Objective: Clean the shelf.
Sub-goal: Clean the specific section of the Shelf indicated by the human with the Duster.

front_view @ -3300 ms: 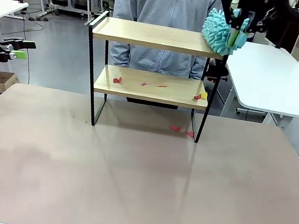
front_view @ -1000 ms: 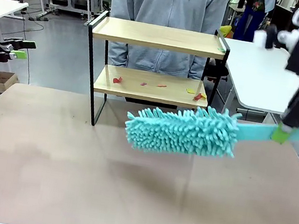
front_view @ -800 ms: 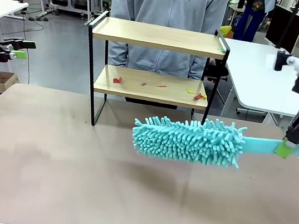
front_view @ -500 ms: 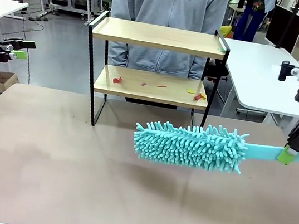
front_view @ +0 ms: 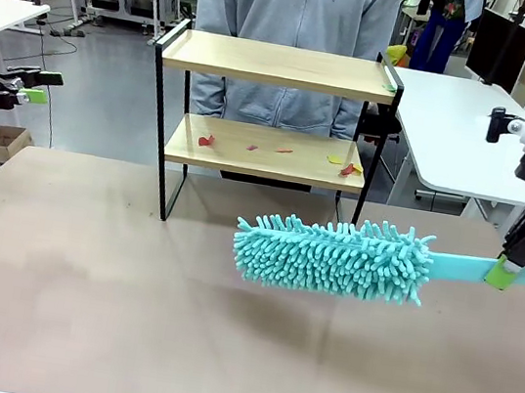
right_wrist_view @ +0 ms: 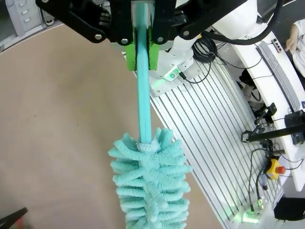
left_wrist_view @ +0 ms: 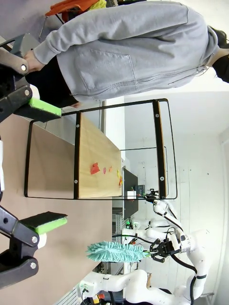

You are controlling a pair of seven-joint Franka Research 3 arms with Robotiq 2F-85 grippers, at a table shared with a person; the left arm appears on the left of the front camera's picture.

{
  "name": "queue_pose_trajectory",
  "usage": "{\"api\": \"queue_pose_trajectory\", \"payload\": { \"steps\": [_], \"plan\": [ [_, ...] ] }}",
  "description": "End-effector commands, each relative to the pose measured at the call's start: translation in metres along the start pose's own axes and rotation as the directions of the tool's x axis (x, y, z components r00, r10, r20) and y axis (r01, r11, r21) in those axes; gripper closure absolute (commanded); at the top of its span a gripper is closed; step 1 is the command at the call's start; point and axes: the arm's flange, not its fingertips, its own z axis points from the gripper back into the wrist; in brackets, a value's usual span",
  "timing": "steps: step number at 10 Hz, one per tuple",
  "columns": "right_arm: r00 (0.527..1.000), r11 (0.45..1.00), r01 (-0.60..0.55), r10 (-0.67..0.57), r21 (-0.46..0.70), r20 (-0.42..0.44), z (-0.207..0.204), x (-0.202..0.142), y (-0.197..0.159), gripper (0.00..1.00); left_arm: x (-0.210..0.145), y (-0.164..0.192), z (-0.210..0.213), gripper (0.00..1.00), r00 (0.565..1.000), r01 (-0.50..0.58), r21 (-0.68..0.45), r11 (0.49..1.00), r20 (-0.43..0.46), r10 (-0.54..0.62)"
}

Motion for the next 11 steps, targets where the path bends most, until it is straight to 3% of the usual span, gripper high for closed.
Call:
{"api": "queue_pose_trajectory", "payload": {
  "steps": [1,11],
  "plan": [
    [1.000,1.000,0.011,-0.011,-0.008,0.005,0.0042,0.0006,0.0015,0.87,0.0033,-0.0008,-0.0010,0.00,1.000,0.016,0.003,1.000,-0.003,-0.016],
    [1.000,1.000,0.011,-0.011,-0.008,0.005,0.0042,0.0006,0.0015,0.87,0.0033,-0.0008,-0.0010,0.00,1.000,0.016,0.003,1.000,-0.003,-0.016]
  ]
}}
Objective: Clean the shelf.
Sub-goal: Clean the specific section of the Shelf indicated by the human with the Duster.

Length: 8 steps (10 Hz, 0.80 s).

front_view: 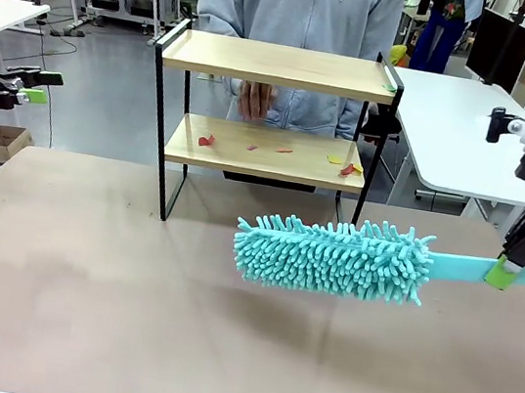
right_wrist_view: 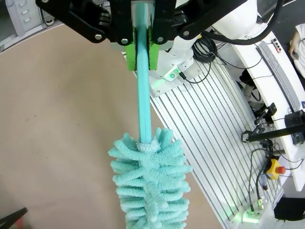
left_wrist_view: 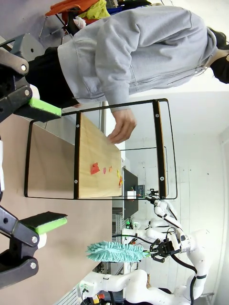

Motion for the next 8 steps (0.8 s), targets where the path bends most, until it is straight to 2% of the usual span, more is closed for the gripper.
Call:
{"api": "queue_pose_trajectory", "payload": {
  "steps": [1,8],
  "plan": [
    [1.000,1.000,0.011,-0.011,-0.008,0.005,0.0042,0.0006,0.0014,0.87,0.0033,-0.0008,-0.0010,0.00,1.000,0.016,0.003,1.000,-0.003,-0.016],
    [1.000,1.000,0.011,-0.011,-0.008,0.005,0.0042,0.0006,0.0014,0.87,0.0033,-0.0008,-0.0010,0.00,1.000,0.016,0.003,1.000,-0.003,-0.016]
  ]
}}
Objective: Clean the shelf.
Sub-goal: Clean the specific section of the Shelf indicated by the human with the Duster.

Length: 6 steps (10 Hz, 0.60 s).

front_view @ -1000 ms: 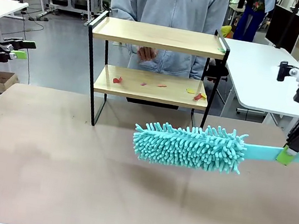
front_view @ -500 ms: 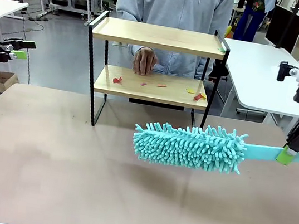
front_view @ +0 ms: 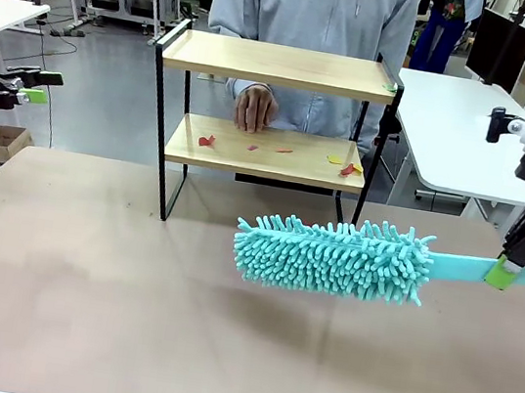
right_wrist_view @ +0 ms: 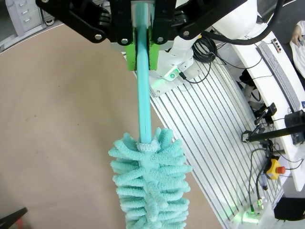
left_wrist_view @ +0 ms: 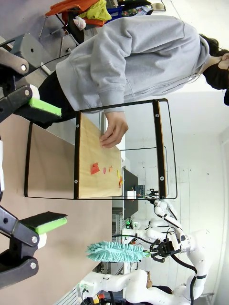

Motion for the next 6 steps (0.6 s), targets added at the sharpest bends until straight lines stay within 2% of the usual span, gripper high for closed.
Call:
{"api": "queue_pose_trajectory", "payload": {
  "steps": [1,5,6],
  "plan": [
    [1.000,1.000,0.011,-0.011,-0.008,0.005,0.004,0.001,0.001,0.87,0.003,-0.001,-0.001,0.00,1.000,0.016,0.003,1.000,-0.003,-0.016],
    [1.000,1.000,0.000,0.000,0.000,0.000,0.000,0.000,0.000,0.87,0.003,-0.001,-0.001,0.00,1.000,0.016,0.003,1.000,-0.003,-0.016],
    [0.998,0.999,0.037,-0.037,-0.006,0.045,0.006,0.013,0.012,0.87,0.003,-0.001,-0.001,0.00,1.000,0.016,0.003,1.000,-0.003,-0.016]
  ]
}}
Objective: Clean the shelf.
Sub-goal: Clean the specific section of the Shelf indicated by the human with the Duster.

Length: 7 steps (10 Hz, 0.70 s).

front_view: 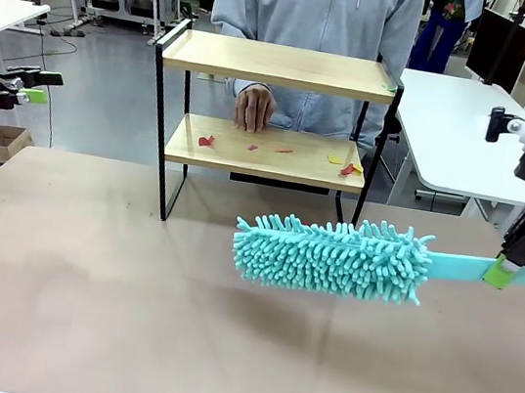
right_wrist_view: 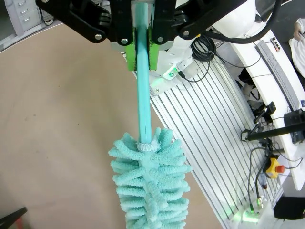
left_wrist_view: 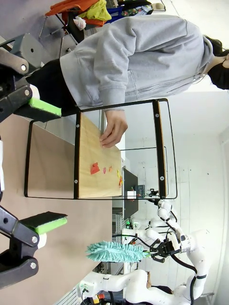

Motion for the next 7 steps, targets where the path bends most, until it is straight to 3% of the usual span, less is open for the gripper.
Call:
{"api": "queue_pose_trajectory", "payload": {
  "steps": [1,4,7],
  "plan": [
    [0.993,0.999,0.051,-0.051,-0.002,0.104,0.011,0.029,0.025,0.87,0.003,-0.001,-0.001,0.00,1.000,0.016,0.003,1.000,-0.003,-0.016],
    [0.954,0.983,0.182,-0.177,0.000,0.241,0.018,0.079,0.076,0.87,0.003,-0.001,-0.001,0.00,1.000,0.016,0.003,1.000,-0.003,-0.016],
    [0.864,0.922,0.386,-0.370,0.024,0.341,0.008,0.134,0.114,0.87,0.003,-0.001,-0.001,0.00,1.000,0.016,0.003,1.000,-0.003,-0.016]
  ]
}}
